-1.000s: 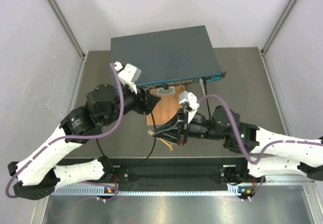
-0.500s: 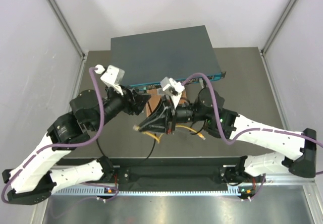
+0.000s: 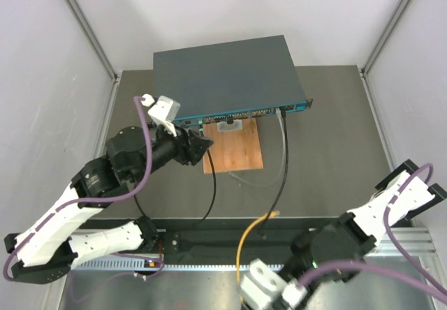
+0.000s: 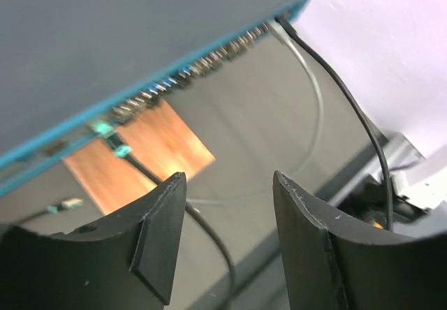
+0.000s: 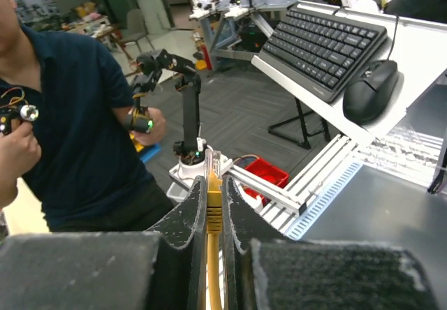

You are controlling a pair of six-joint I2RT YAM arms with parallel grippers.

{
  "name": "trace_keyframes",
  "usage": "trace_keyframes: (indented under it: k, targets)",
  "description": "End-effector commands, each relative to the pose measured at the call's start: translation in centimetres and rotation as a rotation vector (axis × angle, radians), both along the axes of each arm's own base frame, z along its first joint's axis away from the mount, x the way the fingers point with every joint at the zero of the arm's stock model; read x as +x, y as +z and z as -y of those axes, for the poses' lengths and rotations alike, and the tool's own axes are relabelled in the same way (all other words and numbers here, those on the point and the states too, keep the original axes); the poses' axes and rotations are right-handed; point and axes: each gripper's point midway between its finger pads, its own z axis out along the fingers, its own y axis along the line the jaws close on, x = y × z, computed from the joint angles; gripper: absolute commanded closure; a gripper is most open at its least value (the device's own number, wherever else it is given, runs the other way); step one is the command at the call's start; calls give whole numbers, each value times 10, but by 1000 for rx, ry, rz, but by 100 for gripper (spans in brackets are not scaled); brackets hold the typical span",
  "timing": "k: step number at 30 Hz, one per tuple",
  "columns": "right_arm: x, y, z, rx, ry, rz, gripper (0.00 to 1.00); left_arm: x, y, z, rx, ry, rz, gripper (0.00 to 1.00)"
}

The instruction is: Pull the plug from the switch port

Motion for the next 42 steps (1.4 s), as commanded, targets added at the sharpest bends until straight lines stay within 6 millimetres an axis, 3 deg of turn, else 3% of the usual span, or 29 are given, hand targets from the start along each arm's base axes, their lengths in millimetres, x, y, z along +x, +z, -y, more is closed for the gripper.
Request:
trace_keyframes:
  k: [1,3,5,6,7,8,9,10,11,12,14,15,16,18,19,24,29,33,41,42]
  targets:
    - [-4,15,-8,6,-178,72,100,-7,-12,25,-48,-76,-90,43]
    - [-7,3,-17,-42,-246,103,100,-17,-13,38,-94,-144,-140,44]
    - [-15,3,-16,-38,-260,113,100,-28,-21,51,-132,-218,-180,47]
    - [-14,3,-17,-36,-279,111,100,-43,-7,66,-223,-330,-188,49]
    - [-14,-3,-17,-42,-296,113,100,-49,-21,74,-238,-372,-225,49]
    - [-7,-2,-19,-39,-340,98,100,-59,-22,79,-271,-427,-243,49]
    - [4,16,-13,-1,-369,40,100,-70,-25,83,-337,-483,-260,49]
    - [6,8,-11,1,-394,37,100,-73,-31,82,-353,-482,-267,48]
    - [22,13,-10,5,-469,-2,100,-73,-36,77,-363,-463,-270,45]
    - [41,33,1,36,-511,-84,100,-71,-44,66,-384,-407,-276,42]
    - [65,19,3,10,-612,-137,100,-73,-54,57,-405,-372,-316,37]
    - [82,30,17,33,-626,-197,100,-75,-56,56,-448,-357,-382,35]
    - [88,18,17,31,-649,-216,100,-79,-64,58,-458,-364,-432,34]
    - [105,19,27,38,-680,-263,100,-87,-79,69,-456,-391,-559,24]
    - [106,11,27,33,-685,-251,100,-94,-83,73,-447,-421,-603,20]
    - [107,12,26,34,-697,-243,100,-100,-113,92,-420,-387,-793,16]
    - [114,17,23,28,-745,-232,100,-111,-125,112,-377,-369,-855,14]
    - [120,17,28,43,-754,-228,100,-130,-123,133,-379,-430,-918,18]
    - [128,8,31,38,-782,-211,100,-155,-132,147,-350,-457,-979,35]
    - [128,7,30,36,-782,-208,100,-156,-132,148,-353,-456,-976,46]
